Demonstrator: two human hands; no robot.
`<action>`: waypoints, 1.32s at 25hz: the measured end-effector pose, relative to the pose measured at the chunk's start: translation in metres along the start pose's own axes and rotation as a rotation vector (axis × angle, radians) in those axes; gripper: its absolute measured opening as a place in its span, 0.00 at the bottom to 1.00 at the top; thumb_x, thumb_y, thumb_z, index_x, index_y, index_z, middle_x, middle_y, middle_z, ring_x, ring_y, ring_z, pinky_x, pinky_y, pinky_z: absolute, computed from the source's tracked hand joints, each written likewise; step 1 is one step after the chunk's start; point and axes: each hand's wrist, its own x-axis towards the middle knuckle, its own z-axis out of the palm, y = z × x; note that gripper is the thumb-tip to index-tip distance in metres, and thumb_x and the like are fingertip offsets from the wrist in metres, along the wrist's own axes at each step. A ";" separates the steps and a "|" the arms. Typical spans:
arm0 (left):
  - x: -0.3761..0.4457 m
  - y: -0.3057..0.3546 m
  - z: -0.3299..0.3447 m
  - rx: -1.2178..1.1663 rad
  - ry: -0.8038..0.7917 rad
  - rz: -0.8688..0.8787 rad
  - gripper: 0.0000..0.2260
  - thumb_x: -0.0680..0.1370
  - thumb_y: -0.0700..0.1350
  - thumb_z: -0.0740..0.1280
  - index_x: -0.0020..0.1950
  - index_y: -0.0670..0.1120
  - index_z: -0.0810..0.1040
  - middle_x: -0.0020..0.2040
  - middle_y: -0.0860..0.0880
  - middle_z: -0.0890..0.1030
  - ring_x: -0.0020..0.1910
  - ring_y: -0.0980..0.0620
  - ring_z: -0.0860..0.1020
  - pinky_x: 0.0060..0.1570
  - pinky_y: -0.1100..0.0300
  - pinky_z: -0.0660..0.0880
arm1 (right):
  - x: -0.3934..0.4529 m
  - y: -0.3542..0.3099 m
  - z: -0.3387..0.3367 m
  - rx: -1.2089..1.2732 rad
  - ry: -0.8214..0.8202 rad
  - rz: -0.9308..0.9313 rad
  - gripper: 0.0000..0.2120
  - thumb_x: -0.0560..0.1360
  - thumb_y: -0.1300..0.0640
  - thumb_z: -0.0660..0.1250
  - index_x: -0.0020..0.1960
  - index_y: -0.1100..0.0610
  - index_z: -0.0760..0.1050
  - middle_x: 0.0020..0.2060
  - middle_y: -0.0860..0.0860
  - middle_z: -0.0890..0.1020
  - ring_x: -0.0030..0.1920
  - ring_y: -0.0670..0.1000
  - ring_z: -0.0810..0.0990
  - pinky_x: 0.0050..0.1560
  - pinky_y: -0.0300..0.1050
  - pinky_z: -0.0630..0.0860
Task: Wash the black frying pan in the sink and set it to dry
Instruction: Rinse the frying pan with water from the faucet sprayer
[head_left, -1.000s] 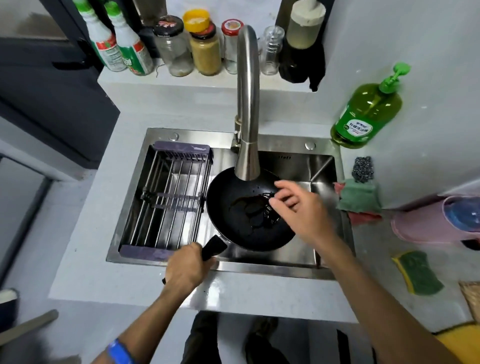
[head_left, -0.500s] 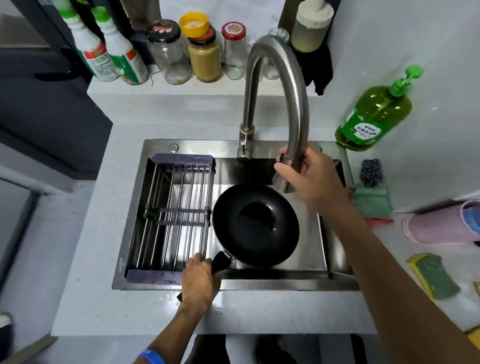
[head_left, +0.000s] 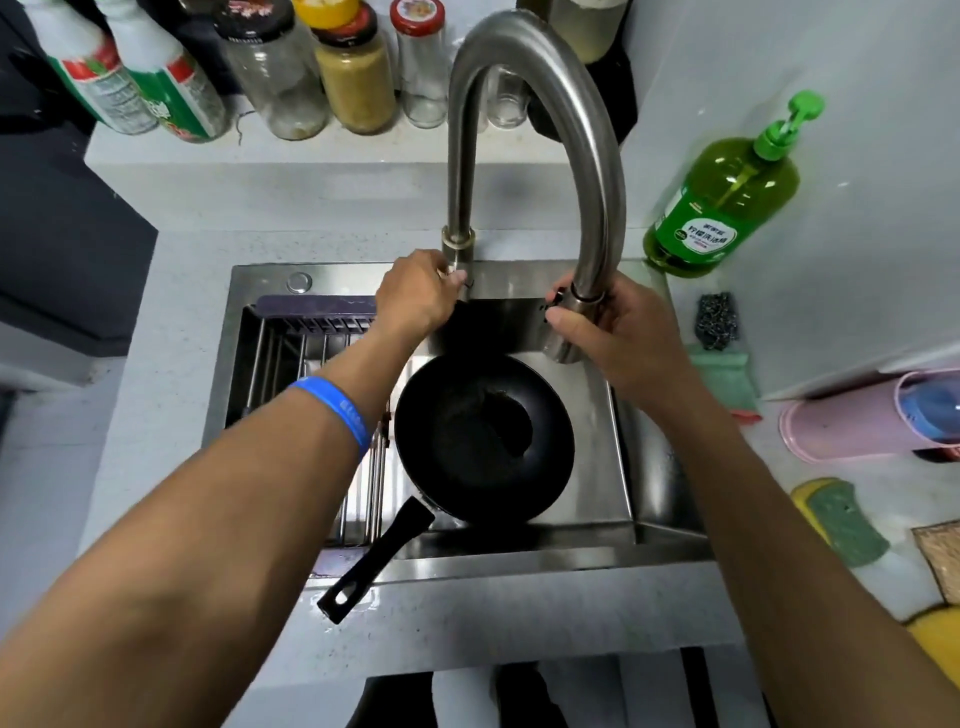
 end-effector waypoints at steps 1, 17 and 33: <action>0.007 0.004 0.000 0.001 0.004 -0.013 0.12 0.78 0.54 0.65 0.57 0.50 0.81 0.50 0.46 0.84 0.53 0.44 0.80 0.49 0.56 0.73 | 0.000 0.001 -0.001 0.014 -0.008 0.004 0.12 0.73 0.51 0.73 0.53 0.56 0.79 0.44 0.60 0.83 0.43 0.61 0.82 0.45 0.62 0.82; -0.236 -0.145 -0.001 0.228 -0.378 -0.210 0.09 0.76 0.56 0.67 0.53 0.55 0.79 0.44 0.52 0.82 0.47 0.48 0.82 0.43 0.57 0.76 | 0.000 -0.003 0.008 -0.287 -0.009 0.202 0.15 0.69 0.49 0.70 0.35 0.62 0.74 0.27 0.51 0.76 0.32 0.51 0.75 0.38 0.44 0.71; -0.255 -0.146 0.038 0.214 -0.297 -0.173 0.11 0.82 0.51 0.59 0.58 0.48 0.76 0.44 0.48 0.80 0.41 0.51 0.76 0.37 0.61 0.72 | 0.002 0.039 0.012 -0.595 -0.227 0.368 0.16 0.69 0.43 0.66 0.32 0.54 0.77 0.31 0.49 0.81 0.37 0.53 0.81 0.39 0.46 0.72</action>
